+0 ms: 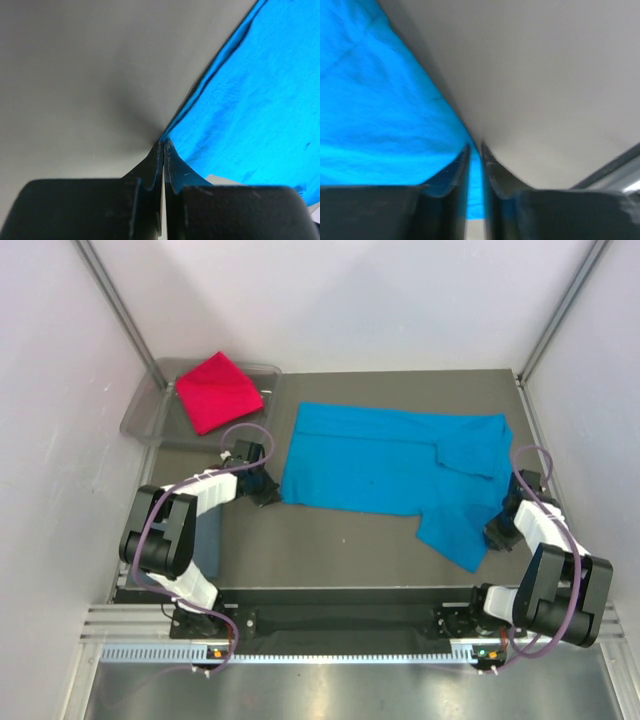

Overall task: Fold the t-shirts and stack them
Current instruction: Fold the tshirt

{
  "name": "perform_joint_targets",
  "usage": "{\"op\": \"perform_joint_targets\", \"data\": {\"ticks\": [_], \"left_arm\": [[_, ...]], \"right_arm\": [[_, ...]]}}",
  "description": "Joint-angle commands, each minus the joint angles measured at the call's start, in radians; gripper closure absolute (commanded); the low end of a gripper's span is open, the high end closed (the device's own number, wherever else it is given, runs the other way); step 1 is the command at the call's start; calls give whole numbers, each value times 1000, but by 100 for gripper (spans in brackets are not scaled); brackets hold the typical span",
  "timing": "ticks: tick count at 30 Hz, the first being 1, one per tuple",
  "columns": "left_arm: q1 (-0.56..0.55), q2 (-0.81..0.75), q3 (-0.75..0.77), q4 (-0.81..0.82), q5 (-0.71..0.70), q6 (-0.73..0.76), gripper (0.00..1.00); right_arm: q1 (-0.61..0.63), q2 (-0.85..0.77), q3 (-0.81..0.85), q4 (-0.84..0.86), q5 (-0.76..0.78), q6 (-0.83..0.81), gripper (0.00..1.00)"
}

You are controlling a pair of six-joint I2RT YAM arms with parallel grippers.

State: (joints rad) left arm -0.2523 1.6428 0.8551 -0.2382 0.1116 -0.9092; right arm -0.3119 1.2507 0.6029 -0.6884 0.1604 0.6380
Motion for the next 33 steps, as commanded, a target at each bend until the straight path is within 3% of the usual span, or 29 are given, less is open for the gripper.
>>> {"op": "perform_joint_targets", "data": {"ticks": [1,2,10,19,25,33], "left_arm": [[5,-20,-5,-33,-7,12,100],[7,-23,-8,-39,-10,10,100],[7,-95,1,-159,-44,50,100],[8,-196,-18,-257,-96,115,100],[7,-173,48,-268,-95,161,100],[7,-78,225,-259,-87,245,100]], "right_arm": [[-1,29,-69,113,-4,57,90],[-1,26,-68,119,-2,58,100],[-1,-82,53,-57,59,-21,100],[68,-172,136,-122,79,-49,100],[82,-159,227,-62,87,-112,100],[80,-74,348,32,-27,-141,100]]}}
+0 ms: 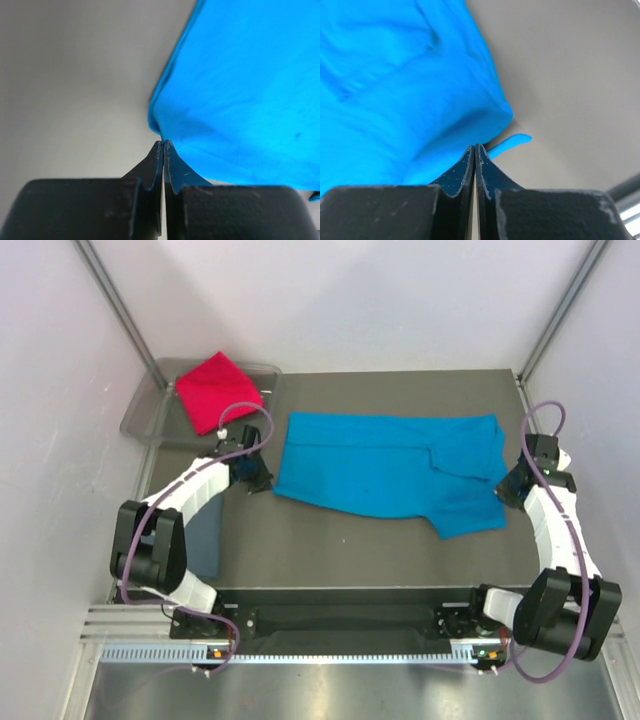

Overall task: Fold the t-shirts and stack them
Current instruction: Fold the tshirt

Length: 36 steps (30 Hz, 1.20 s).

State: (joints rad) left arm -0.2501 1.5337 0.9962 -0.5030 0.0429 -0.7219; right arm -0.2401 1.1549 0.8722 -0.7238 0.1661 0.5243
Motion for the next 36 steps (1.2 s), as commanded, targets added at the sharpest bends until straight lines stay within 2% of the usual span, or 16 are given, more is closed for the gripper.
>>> {"op": "perform_joint_targets", "data": {"ticks": [1,7,11,17,21,22,25,27,30,31,36], "left_arm": [[5,43,126,4,-23,65,100],[5,166,306,-25,-35,96,100],[9,258,381,-25,-77,85,100],[14,377,504,-17,-61,73,100],[15,440,570,-48,-49,70,100],[15,444,575,-51,-49,70,100],[15,444,556,-42,-12,75,100],[15,439,536,-37,5,72,100],[15,431,512,-20,41,70,100],[15,431,500,-16,48,72,100],[15,427,461,7,72,76,100]], "right_arm": [[10,41,96,69,-33,-33,100],[9,159,224,96,-46,-61,100],[7,253,304,136,-117,-55,100],[7,371,413,142,-126,-53,100],[-22,440,444,45,-154,-46,100],[-36,439,426,37,-161,-43,98],[-82,410,320,27,-232,-62,79],[-97,391,251,29,-252,-108,69],[-149,367,165,32,-276,-118,64],[-169,361,145,35,-293,-118,56],[-222,332,64,43,-306,-165,54]]}}
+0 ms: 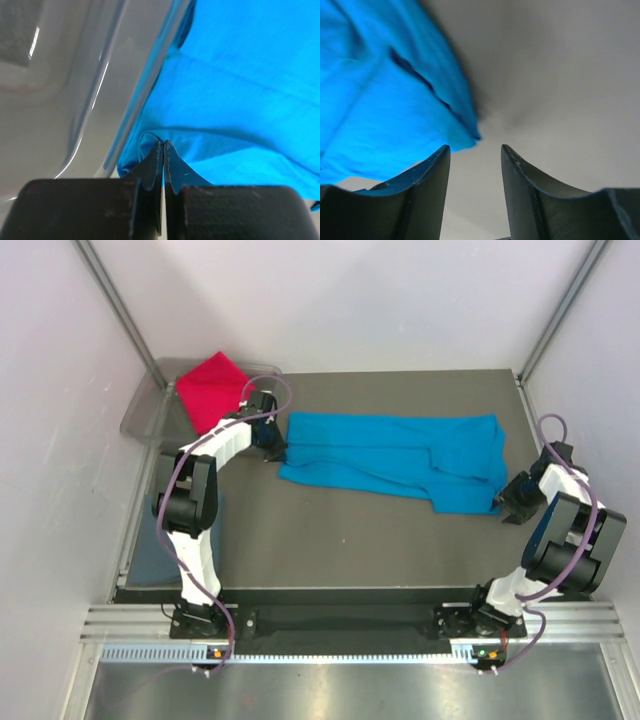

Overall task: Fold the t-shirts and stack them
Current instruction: Fold the tshirt

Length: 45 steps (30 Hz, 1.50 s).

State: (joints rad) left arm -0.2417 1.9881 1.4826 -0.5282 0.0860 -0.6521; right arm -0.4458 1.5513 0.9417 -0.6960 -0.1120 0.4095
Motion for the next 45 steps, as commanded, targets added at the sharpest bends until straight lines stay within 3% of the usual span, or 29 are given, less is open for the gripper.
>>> {"op": "perform_joint_targets", "data": {"ticks": [1,13,17,21,25,31,35,39,45], "left_arm": [[7,-28,-28,34,31,3,100],[7,-43,-51,33,29,2,100],[7,-41,-56,36,32,0,100],[7,-43,-61,36,32,-1,100],[7,-48,-58,36,27,2,100],[7,-43,-53,31,29,3,100],[7,-41,-61,33,24,5,100],[7,-40,-59,33,23,3,100],[7,-61,-68,56,11,34,100]], "right_arm": [[-17,-65,-12,15,-26,-58,55],[-19,-28,-4,84,-67,-60,77],[-19,-13,9,79,-63,-63,75],[-19,-14,5,69,-51,-66,67],[-21,-14,11,66,-28,-83,67],[-19,9,11,87,-52,-67,82],[-21,12,14,87,-48,-72,85],[-21,1,17,76,-43,-67,100],[-18,-86,31,33,-37,-14,100]]}}
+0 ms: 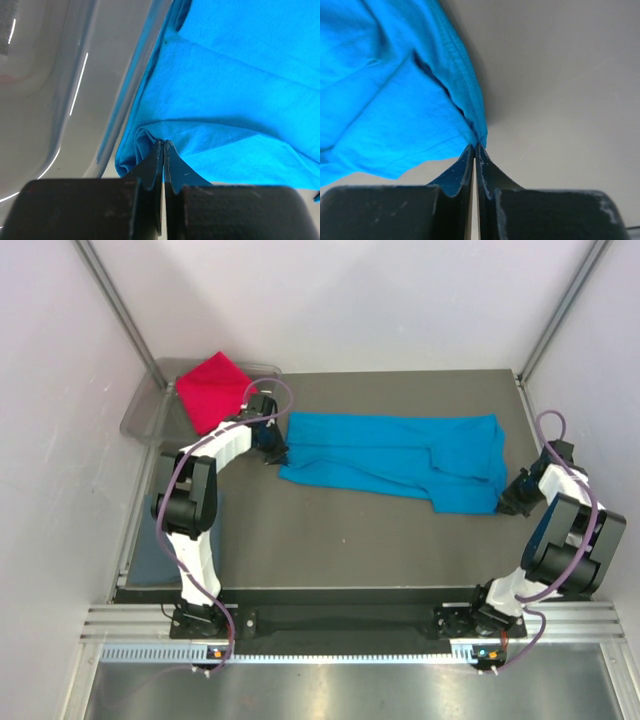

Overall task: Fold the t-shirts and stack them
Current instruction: Fold the tshirt

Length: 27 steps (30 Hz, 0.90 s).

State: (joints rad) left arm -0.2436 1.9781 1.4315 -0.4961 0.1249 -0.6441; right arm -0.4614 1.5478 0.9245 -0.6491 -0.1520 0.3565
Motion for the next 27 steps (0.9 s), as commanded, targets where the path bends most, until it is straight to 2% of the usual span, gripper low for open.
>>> {"op": "perform_joint_targets", "data": {"ticks": [1,12,18,22,27], "left_arm": [[9,-51,-16,24,-31,29,100],[9,-38,10,5,-24,31,100],[9,-50,0,7,-25,37,100],[9,-59,-9,22,-22,49,100],[9,-44,18,8,-41,64,100]], "right_arm": [[0,-92,56,-23,0,53,100],[23,-115,168,-73,23,82,100],[23,-103,143,-49,11,68,100],[27,-115,154,31,-20,110,100],[55,-91,276,66,-60,153,100]]}}
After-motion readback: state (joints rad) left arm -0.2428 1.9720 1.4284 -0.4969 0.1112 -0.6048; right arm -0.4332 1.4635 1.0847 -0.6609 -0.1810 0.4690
